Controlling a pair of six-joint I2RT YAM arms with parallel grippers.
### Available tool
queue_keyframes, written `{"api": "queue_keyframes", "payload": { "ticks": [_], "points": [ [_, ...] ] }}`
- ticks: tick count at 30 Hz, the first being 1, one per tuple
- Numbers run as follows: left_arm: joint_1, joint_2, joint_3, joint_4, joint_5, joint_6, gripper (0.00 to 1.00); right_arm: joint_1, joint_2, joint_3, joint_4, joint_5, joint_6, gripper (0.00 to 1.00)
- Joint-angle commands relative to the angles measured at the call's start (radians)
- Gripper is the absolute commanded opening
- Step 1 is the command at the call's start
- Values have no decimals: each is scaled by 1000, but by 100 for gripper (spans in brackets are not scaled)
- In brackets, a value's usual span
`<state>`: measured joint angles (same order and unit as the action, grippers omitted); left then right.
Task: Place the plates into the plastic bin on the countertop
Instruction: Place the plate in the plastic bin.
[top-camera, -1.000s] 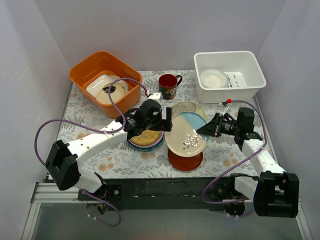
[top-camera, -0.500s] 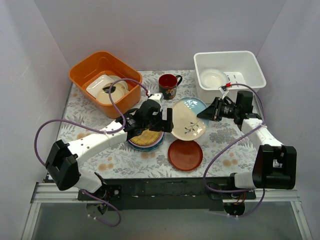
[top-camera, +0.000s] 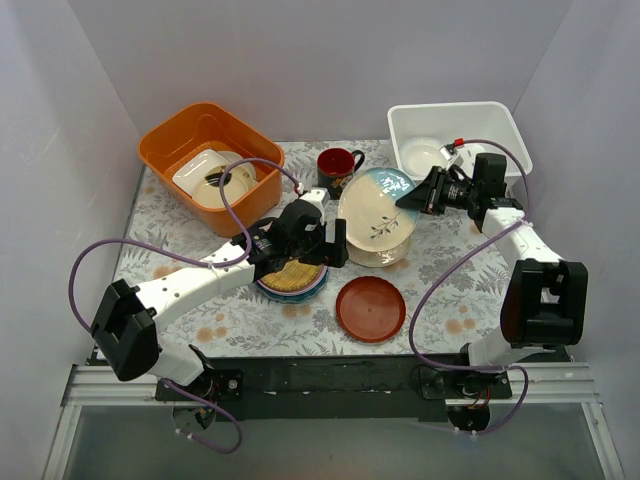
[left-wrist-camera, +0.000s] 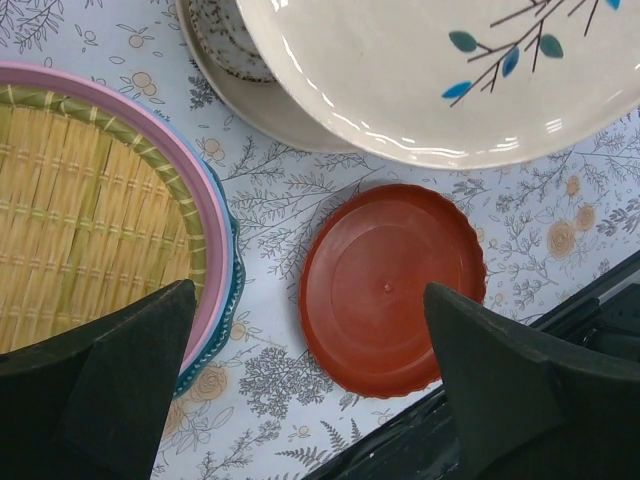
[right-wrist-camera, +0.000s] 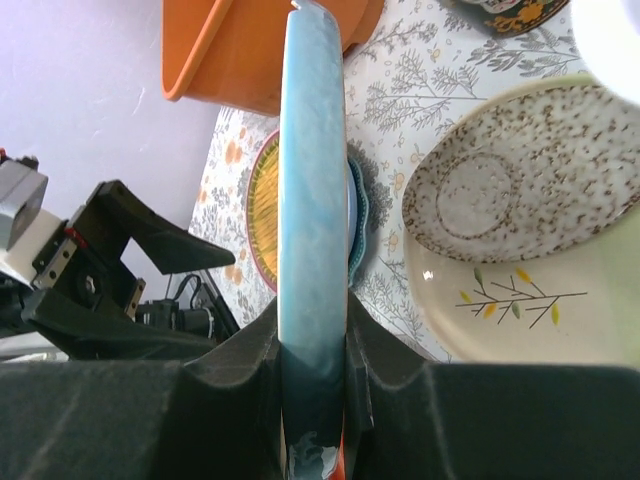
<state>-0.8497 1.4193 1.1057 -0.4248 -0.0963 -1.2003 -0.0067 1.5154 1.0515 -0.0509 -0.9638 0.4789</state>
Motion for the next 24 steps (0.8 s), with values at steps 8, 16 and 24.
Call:
{"api": "queue_keyframes", "payload": {
  "ticks": [8,16,24],
  "points": [
    [3,32,11,3,26,27,98,-73,66,185,175,-41,144,1],
    [3,38,9,-5,17,33,98,-116,124,280,175,-24,182,1],
    [5,41,0,-9,21,31,98,-157,178,344,263,-21,293,1]
  ]
}}
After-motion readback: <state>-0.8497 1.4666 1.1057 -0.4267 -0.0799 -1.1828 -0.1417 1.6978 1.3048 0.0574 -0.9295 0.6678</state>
